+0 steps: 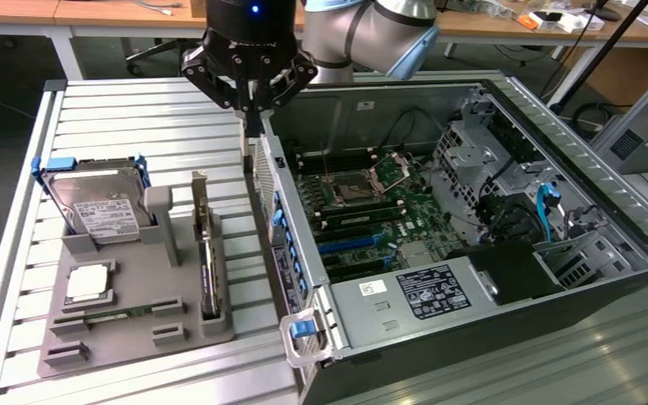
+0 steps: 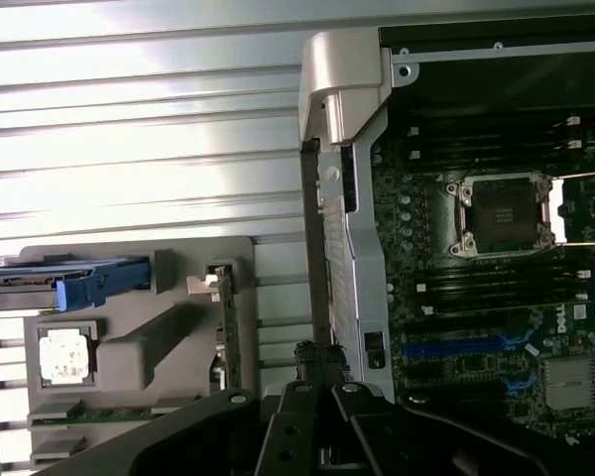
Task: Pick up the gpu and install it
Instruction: 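Reach for the gpu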
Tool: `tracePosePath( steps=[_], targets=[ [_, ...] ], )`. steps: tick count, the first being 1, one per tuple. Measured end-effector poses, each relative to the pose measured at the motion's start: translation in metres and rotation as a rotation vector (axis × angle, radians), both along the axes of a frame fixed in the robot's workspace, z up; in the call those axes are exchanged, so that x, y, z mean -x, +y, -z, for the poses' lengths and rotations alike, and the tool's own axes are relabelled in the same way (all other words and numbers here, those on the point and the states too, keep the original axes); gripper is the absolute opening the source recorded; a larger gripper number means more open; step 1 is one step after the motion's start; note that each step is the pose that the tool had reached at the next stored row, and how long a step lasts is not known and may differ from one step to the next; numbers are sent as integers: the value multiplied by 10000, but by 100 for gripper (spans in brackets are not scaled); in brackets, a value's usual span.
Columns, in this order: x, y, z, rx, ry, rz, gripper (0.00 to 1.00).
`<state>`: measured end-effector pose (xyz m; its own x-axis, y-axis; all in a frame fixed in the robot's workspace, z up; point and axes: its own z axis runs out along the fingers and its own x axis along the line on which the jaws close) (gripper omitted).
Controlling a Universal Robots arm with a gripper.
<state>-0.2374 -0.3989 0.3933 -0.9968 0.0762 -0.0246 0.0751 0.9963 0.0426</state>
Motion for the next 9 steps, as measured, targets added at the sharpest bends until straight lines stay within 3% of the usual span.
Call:
tracePosePath(
  steps=[9],
  targets=[
    [38, 0, 0, 0, 0, 0, 11]
  ],
)
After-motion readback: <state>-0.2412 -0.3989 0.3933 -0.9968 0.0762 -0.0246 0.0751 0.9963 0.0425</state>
